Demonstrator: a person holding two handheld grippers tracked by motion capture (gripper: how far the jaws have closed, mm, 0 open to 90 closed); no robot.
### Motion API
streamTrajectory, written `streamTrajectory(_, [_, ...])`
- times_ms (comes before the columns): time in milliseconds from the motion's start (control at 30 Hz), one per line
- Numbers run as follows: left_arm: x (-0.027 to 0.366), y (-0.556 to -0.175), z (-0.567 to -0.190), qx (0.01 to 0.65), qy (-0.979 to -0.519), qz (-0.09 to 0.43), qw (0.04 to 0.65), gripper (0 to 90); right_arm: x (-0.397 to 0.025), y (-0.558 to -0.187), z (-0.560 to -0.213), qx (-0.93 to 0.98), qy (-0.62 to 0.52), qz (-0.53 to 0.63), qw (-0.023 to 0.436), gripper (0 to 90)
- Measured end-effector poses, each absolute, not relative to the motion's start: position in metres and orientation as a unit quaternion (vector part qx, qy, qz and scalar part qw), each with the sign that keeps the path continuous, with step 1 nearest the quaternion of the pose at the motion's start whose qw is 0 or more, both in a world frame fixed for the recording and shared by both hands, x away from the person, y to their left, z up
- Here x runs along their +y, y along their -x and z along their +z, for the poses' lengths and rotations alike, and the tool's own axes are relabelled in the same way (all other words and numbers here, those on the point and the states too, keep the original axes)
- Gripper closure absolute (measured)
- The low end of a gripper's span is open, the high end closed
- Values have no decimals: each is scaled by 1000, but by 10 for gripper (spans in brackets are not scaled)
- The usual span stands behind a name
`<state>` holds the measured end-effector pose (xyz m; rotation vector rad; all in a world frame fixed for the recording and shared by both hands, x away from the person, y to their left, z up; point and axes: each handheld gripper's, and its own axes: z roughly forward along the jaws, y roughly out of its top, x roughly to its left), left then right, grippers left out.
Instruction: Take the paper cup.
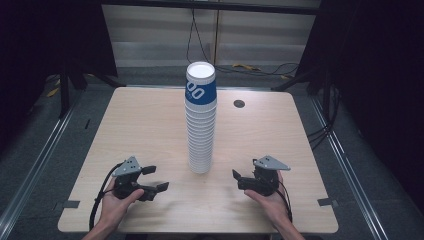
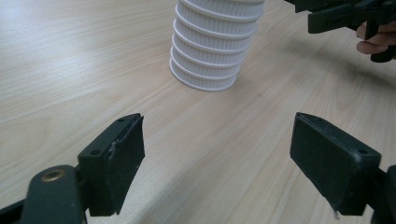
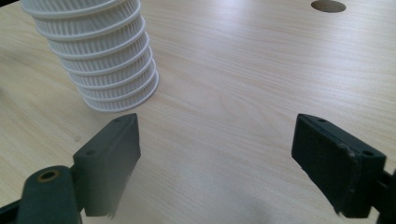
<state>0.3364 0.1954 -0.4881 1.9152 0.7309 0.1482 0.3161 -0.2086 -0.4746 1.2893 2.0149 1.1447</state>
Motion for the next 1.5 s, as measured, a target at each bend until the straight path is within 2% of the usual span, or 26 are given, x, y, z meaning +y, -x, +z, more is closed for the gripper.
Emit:
streamTrajectory(500, [190,-341,-490,296,-807,53,509,175,-232,-318,-448,726,-465,451,230,177])
streamTrajectory(1300, [189,-336,-488,281,-806,60,517,172,-209,-319,-404,760,-382,489,192,190])
streamTrajectory(1467, [187,-337,-490,277,-811,40,514,172,-205,-319,-391,763,-367,497,189,201])
streamTrajectory(1500, [187,-336,-490,276,-811,36,514,172,-204,-320,-390,765,-363,499,186,229])
